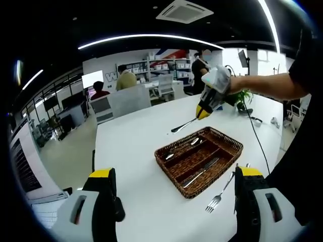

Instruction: Arrange the knives, forks, and spoons in their matching storage slots by inserting each utensil handle-first until every utensil is classified and aligned in the correct compartment

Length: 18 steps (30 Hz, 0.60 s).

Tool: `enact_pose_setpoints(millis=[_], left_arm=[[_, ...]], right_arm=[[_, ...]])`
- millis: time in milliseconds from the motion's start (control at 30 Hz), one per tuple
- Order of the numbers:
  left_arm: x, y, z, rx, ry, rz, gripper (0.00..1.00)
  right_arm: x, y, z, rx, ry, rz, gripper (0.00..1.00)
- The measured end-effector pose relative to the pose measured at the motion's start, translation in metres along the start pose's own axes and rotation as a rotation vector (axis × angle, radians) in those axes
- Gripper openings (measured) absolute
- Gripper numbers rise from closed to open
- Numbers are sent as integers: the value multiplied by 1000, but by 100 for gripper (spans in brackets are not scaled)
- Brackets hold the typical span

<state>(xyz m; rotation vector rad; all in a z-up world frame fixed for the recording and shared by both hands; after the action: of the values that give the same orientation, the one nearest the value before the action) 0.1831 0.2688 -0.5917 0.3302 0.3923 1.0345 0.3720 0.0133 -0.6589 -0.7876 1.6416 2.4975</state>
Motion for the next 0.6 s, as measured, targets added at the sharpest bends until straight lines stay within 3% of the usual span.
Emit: enact_pose_setpoints(millis=[600], left_arm=[[7, -4, 5, 5, 0, 23, 100]], right_arm=[[21, -45, -17, -8, -72, 38, 1]])
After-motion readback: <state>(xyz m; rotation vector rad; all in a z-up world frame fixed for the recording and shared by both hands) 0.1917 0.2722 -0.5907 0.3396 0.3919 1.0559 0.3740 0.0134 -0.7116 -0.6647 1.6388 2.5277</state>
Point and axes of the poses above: the point that each gripper's makers call its tool centre point, and the gripper's own axes: y roughly backward along the fingers, x roughly to its left, z roughly out of its top, the point moved 4 cm from there along y, roughly backward along the fingers, and after that the axes turned 14 degrees about y, right-handed, at the moved point
